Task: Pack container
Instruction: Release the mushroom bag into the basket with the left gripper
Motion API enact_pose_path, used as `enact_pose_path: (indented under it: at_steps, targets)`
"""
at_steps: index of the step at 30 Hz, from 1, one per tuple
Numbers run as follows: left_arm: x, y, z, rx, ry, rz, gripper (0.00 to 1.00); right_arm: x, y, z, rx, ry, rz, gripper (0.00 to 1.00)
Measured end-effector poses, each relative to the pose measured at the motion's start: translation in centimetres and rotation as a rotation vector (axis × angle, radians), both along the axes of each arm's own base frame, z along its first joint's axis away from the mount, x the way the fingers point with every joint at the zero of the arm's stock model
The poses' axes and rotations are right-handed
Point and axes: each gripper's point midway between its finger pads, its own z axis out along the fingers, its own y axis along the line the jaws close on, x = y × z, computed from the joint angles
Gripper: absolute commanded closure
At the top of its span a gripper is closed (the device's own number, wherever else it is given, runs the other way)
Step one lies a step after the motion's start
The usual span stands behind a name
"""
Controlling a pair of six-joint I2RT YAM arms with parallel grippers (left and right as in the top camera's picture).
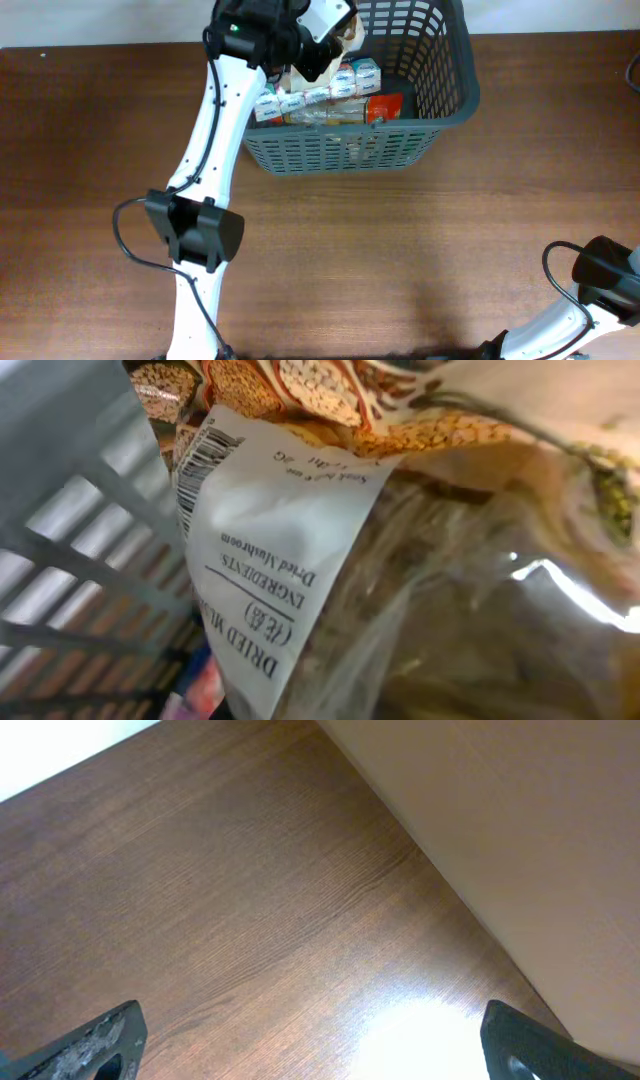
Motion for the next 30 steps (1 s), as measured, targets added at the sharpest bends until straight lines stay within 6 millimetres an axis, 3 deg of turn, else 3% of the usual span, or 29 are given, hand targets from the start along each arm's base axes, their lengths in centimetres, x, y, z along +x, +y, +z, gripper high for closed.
enact_pose_path:
  at_steps: [8,11,15,16,17,18,20,26,30]
  targets:
    - [-2.4,0.8,-3.1,0.051,0.165,0.004,0.93,0.0,0.0,0.0,0.000,0.000,0.000,0.02]
    - [-2.6,1.1,-4.2,0.072,0.197,0.011,0.85,0.0,0.0,0.0,0.000,0.000,0.001,0.01]
    - [-2.7,1.3,-5.6,0.092,0.232,0.021,0.67,0.0,0.0,0.0,0.000,0.000,0.000,0.01]
    - [-2.6,1.3,-5.8,0.095,0.235,0.020,0.55,0.0,0.0,0.0,0.000,0.000,0.000,0.01]
    - [-2.6,1.3,-6.0,0.097,0.238,0.020,0.33,0.0,0.0,0.0,0.000,0.000,0.001,0.01]
    - [-2.6,1.3,-6.1,0.100,0.236,0.019,0.19,0.0,0.0,0.0,0.000,0.000,0.000,0.02]
    - [-2.5,1.3,-6.1,0.098,0.237,0.022,0.01,0.0,0.0,0.0,0.000,0.000,0.000,0.01]
    - [-2.5,1.3,-6.0,0.095,0.235,0.025,0.01,0.0,0.0,0.0,0.000,0.000,0.001,0.01]
    - [-2.1,1.2,-4.2,0.079,0.190,0.026,0.01,0.0,0.0,0.0,0.000,0.000,0.000,0.01]
